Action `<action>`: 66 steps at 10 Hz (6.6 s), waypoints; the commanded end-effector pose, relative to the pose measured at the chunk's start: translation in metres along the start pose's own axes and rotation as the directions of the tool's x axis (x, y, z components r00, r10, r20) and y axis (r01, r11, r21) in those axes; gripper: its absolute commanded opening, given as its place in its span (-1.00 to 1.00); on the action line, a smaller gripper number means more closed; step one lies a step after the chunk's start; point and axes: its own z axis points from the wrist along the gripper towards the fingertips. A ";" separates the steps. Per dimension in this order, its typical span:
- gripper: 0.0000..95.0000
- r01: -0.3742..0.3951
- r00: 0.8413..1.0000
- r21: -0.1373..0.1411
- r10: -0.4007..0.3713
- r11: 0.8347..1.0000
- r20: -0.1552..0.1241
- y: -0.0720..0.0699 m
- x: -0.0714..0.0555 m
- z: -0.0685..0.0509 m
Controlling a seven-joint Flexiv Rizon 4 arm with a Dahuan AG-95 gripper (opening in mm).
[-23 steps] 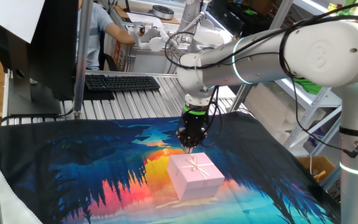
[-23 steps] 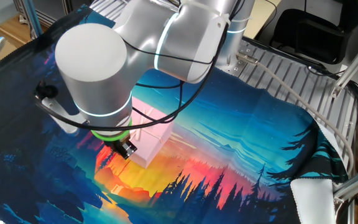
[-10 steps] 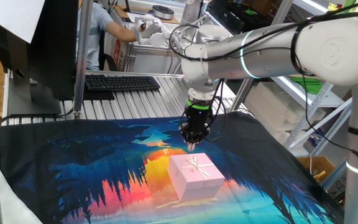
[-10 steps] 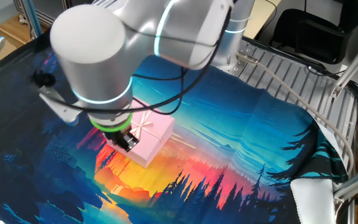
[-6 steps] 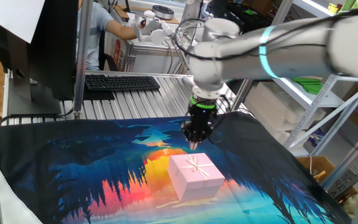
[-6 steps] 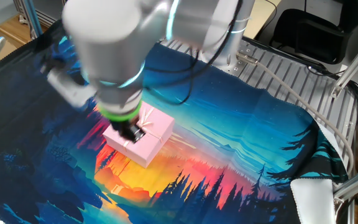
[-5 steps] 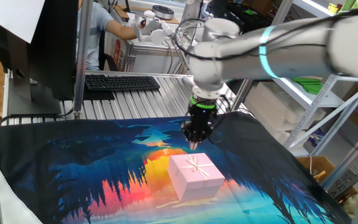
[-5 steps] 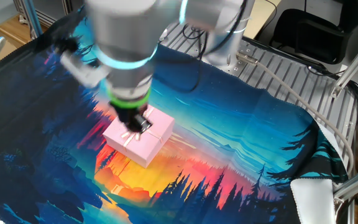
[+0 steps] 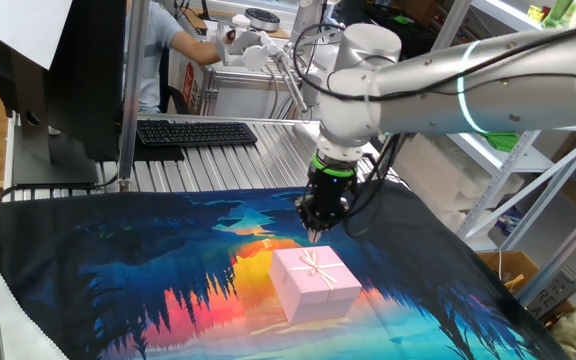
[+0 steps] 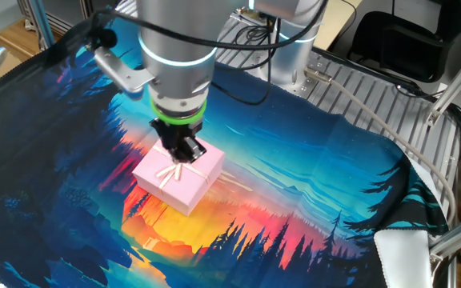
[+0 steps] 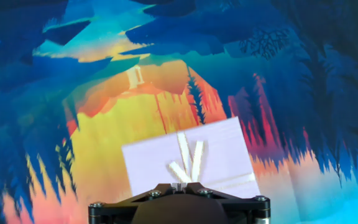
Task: Slide the outer casing onto the gift box
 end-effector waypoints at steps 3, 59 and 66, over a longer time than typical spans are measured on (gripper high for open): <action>-1.00 0.020 0.999 -0.008 -0.020 1.000 0.048 0.001 0.027 -0.009; -1.00 -0.200 0.976 -0.048 0.204 0.979 0.078 -0.003 0.075 0.069; -1.00 -0.223 0.974 -0.036 0.224 0.974 0.026 -0.003 0.078 0.029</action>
